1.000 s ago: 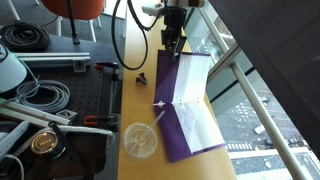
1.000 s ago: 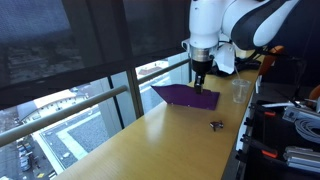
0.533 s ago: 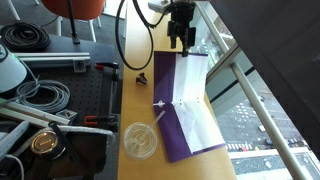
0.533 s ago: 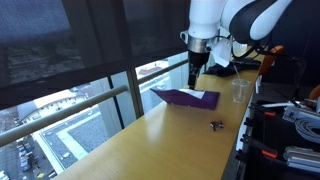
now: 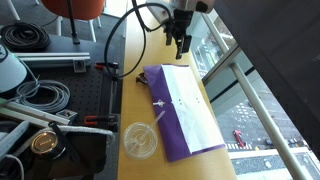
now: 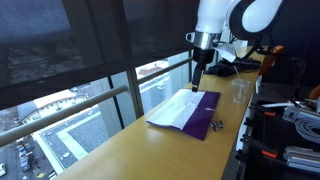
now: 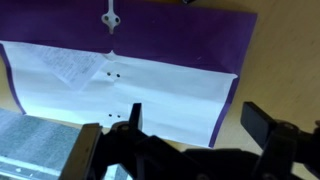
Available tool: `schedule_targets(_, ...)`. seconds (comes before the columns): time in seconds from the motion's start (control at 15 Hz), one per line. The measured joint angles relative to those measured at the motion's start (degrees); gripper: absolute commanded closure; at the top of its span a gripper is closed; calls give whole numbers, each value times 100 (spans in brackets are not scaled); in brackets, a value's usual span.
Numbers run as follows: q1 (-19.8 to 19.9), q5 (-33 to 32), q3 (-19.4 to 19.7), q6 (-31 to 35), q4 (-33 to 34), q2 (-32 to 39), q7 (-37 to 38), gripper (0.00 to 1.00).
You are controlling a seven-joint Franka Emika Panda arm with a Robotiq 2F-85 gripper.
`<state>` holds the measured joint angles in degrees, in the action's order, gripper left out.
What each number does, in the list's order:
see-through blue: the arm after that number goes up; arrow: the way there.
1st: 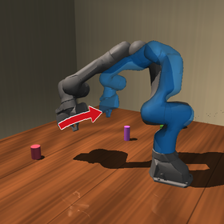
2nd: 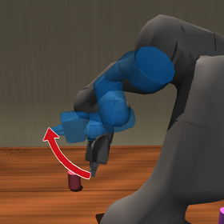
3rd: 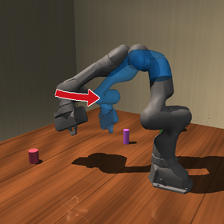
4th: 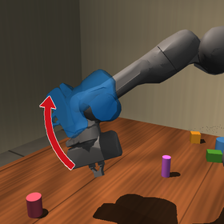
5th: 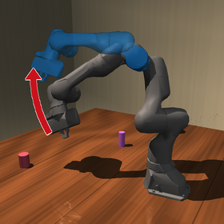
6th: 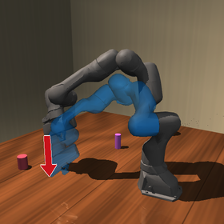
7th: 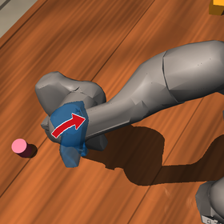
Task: Open the file
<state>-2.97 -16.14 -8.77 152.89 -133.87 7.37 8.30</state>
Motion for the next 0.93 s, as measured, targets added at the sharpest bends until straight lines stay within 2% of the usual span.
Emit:
schedule_targets(0.13,490,987,-573,-66,-163,1,-943,0)
schedule_targets(0.27,784,1754,-819,-526,-109,-51,-1793,0)
schedule_targets(0.4,811,2097,-546,-1134,47,-242,-2436,0)
schedule_targets(0.6,809,2054,28,-1966,359,-628,-2929,0)
schedule_targets(0.93,805,1947,644,-2614,797,-1035,-3461,0)
